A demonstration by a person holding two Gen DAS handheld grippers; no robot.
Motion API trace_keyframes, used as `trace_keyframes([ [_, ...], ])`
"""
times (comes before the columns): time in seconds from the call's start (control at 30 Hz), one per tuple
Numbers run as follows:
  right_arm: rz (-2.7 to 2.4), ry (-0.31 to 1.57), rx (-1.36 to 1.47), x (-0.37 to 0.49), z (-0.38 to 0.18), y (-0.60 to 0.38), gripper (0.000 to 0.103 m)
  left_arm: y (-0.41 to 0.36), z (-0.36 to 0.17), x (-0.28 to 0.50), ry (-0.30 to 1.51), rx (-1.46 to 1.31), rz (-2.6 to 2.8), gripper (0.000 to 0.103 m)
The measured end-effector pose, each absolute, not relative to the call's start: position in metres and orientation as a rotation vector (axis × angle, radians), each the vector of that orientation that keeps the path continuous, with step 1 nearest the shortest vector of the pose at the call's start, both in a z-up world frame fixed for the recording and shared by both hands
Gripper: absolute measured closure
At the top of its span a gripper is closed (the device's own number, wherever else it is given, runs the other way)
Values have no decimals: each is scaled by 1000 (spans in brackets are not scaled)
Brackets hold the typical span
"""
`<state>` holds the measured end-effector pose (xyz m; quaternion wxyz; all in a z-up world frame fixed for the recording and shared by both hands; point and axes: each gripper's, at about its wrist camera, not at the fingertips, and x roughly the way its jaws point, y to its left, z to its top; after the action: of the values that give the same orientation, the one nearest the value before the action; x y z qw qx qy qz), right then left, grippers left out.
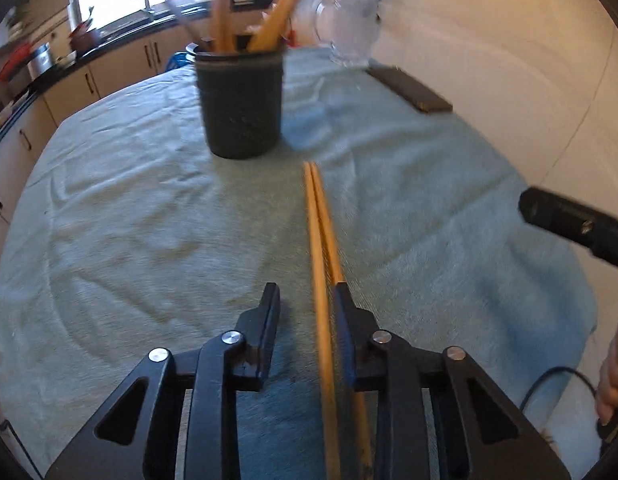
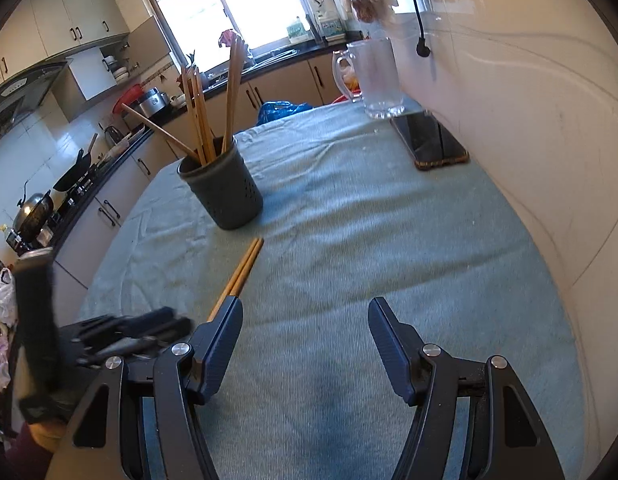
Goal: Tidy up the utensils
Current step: 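Grasp one remaining chopstick with the left gripper while the right gripper grasps the other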
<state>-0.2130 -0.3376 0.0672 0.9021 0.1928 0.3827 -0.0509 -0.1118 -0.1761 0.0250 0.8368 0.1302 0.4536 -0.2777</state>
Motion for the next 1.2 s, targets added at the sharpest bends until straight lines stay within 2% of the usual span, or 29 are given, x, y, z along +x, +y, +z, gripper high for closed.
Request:
trace_keyframes([
  [0.03, -104, 793, 402, -213, 66, -338, 33, -179, 21, -112, 973, 289, -584, 89],
  [0.23, -90, 814, 414, -211, 57, -333, 33, -180, 17, -106, 994, 276, -574, 91],
  [0.3, -77, 827, 417, -207, 54, -329, 33, -179, 17, -101, 1007, 269, -545, 96],
  [0.57, -5, 882, 372, -189, 50, -306, 33, -123, 18, -80, 1147, -15, -366, 96],
  [0.7, 28, 934, 333, -163, 42, -291, 33, -116, 22, -79, 1157, -5, -384, 95],
  [0.77, 53, 974, 322, -146, 35, -282, 33, -117, 25, -75, 1137, 30, -376, 91],
  [0.8, 63, 993, 317, -136, 31, -276, 34, -117, 25, -70, 1138, 29, -382, 86],
  [0.93, 62, 1039, 263, -111, 22, -257, 44, -116, 20, -60, 1142, 5, -396, 84],
  [1.0, 53, 1055, 210, -103, 18, -248, 53, -116, 21, -61, 1144, 6, -399, 84],
  [1.07, 50, 1075, 175, -100, 14, -244, 68, -114, 20, -62, 1148, -3, -402, 84],
  [1.13, 55, 1087, 138, -101, 15, -244, 75, -112, 20, -61, 1169, -10, -408, 84],
  [1.2, 57, 1113, 121, -104, 16, -249, 76, -108, 21, -58, 1199, -26, -409, 84],
])
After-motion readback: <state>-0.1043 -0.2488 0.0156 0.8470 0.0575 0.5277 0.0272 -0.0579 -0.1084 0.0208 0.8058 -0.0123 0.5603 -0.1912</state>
